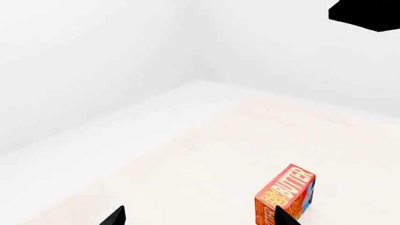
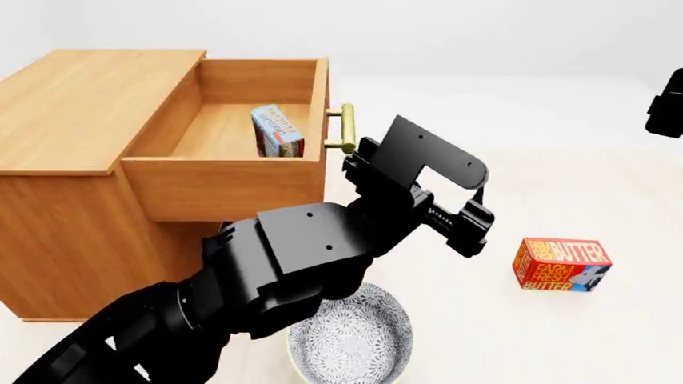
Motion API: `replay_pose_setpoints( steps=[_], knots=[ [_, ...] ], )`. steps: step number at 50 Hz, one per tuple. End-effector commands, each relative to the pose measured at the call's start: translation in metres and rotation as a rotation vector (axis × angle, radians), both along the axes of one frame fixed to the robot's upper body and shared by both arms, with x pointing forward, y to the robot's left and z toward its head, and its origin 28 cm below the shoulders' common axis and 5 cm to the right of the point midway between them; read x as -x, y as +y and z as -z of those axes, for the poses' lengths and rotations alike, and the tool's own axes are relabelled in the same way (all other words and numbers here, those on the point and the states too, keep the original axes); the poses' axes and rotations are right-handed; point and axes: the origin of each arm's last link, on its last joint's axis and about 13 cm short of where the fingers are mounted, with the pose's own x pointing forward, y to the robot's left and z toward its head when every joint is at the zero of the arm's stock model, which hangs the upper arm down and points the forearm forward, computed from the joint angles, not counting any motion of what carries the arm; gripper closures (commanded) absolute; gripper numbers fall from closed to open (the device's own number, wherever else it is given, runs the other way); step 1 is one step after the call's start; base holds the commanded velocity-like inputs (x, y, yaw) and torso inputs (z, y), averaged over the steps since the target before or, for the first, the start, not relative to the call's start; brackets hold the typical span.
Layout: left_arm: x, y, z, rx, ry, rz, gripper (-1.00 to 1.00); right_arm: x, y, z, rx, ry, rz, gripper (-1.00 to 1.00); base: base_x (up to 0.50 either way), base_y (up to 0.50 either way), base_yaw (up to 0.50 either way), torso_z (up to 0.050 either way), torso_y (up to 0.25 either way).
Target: Put the chocolate pudding in the top drawer of the cabinet and close it.
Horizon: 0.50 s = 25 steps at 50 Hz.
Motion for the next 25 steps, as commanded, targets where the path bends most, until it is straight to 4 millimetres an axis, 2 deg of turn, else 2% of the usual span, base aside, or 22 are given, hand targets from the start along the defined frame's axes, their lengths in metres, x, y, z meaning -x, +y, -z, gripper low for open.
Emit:
replay_pose_setpoints(
  steps=[1, 25],
  knots=[
    [-0.008, 0.008, 0.012, 0.001, 0.027, -0.052, -1.00, -0.002, 0.003, 0.001, 0.000, 0.002, -0.004, -1.00, 0.00, 0.00, 0.00, 0.000, 0.000],
    [-0.023, 0.024, 0.028, -0.009, 0.051, -0.130, -1.00, -0.003, 0.005, 0.000, 0.003, 0.002, -0.012, -1.00, 0.00, 0.00, 0.00, 0.000, 0.000]
  ],
)
